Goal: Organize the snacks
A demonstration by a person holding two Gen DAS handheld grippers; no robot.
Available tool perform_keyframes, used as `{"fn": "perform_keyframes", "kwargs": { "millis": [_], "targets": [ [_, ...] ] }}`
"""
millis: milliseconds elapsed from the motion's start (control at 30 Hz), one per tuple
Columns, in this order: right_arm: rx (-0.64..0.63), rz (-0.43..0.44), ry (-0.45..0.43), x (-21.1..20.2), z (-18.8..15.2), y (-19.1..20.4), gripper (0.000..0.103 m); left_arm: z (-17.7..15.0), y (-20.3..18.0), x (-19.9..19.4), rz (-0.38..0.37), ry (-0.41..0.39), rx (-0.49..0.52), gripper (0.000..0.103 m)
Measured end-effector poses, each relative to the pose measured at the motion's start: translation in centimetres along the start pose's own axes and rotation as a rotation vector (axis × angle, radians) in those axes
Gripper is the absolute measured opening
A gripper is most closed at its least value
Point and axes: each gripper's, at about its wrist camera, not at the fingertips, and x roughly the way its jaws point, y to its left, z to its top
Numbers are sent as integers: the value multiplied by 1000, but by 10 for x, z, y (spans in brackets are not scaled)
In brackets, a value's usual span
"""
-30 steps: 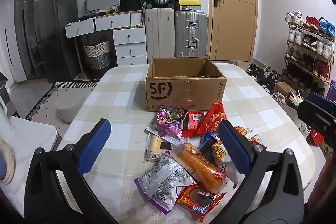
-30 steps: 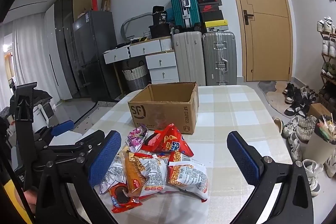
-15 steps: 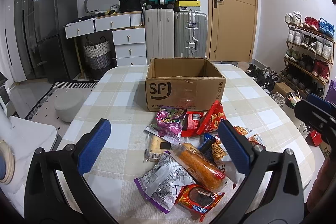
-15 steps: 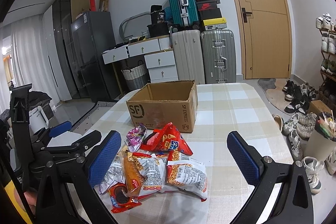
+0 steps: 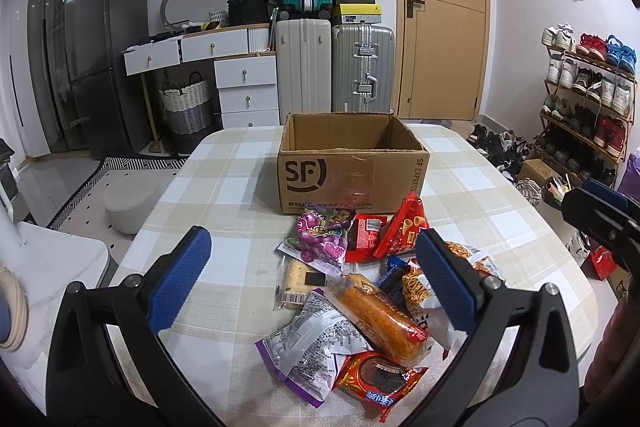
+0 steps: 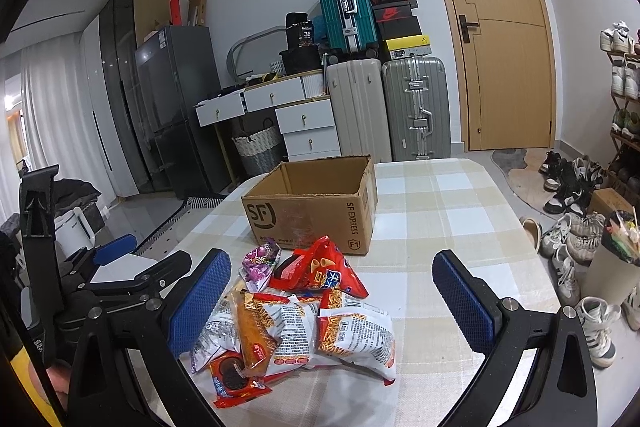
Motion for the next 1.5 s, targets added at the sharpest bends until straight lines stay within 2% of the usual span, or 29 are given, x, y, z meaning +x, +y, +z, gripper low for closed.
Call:
{"fn": "perform_keyframes", "kwargs": {
  "millis": [1000, 1367, 1500],
  "targets": [
    [0, -3, 5, 3, 0, -1, 103, -2, 2, -1, -8, 1, -5, 102],
    [15, -46, 44, 8, -3, -10, 103, -5, 2, 4, -14, 12, 4, 102],
    [14, -30, 57, 11, -5, -12, 103, -6, 6, 6, -12, 21, -2, 102]
  ]
}}
